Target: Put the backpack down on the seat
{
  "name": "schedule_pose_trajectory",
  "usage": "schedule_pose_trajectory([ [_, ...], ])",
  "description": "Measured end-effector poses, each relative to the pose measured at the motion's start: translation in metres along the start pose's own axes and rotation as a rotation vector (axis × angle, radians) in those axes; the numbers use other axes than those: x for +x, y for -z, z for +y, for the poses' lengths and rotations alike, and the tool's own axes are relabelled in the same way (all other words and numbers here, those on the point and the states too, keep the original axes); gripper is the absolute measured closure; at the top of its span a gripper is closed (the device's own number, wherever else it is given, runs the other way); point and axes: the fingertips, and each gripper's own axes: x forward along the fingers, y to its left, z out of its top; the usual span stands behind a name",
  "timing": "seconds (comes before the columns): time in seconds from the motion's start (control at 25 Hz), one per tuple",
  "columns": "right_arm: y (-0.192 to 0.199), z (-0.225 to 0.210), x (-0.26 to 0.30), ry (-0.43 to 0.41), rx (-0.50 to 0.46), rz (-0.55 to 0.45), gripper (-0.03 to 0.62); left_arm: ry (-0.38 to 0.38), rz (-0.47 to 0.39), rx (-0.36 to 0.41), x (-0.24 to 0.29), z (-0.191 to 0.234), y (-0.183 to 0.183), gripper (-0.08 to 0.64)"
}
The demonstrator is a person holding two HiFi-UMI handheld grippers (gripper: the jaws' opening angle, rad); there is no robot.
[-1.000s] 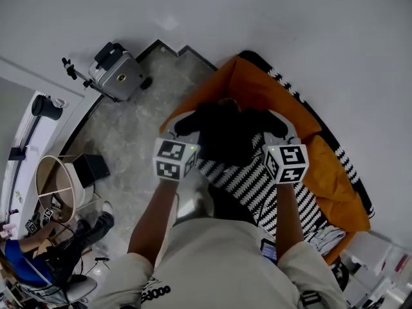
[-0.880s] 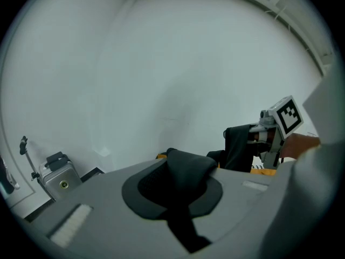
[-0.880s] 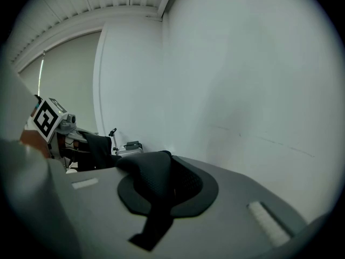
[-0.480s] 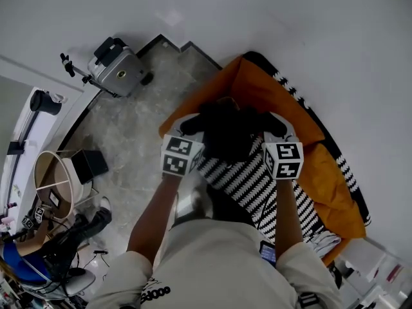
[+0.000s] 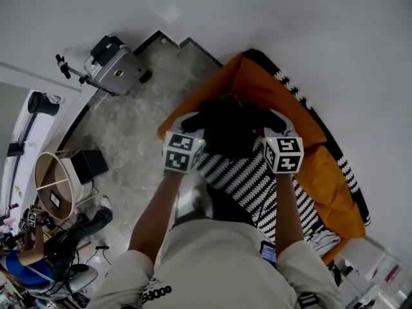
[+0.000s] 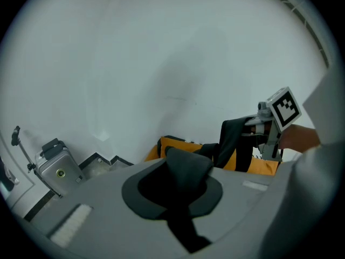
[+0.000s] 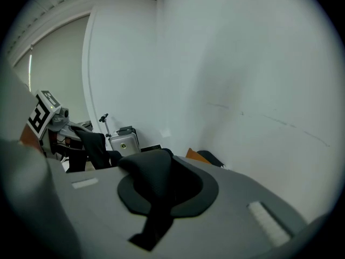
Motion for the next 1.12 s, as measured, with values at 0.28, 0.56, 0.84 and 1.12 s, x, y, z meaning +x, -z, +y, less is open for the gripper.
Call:
schedule_pose_trajectory([
  [0.28,0.006,-0.016,0.019,-0.004,0.040,0.024,0.578,0.000,0.025,-0.024,0.019,0.007,0.005,0.540],
  [0.56,0.011,-0.025,0.038,-0.016,0.047,0.046,0.577,-0.008,0.042,-0.074,0.037,0.018,0.011,0.538],
  [0.84,0.020,-0.030,0.055,-0.054,0.083,0.072,0.577,-0.034,0.054,-0.100,0.053,0.033,0.012,0.538],
  [1.12,0.023,-0.038,0.074,-0.075,0.078,0.101,0.575,-0.062,0.057,-0.118,0.068,0.050,0.009,0.538],
])
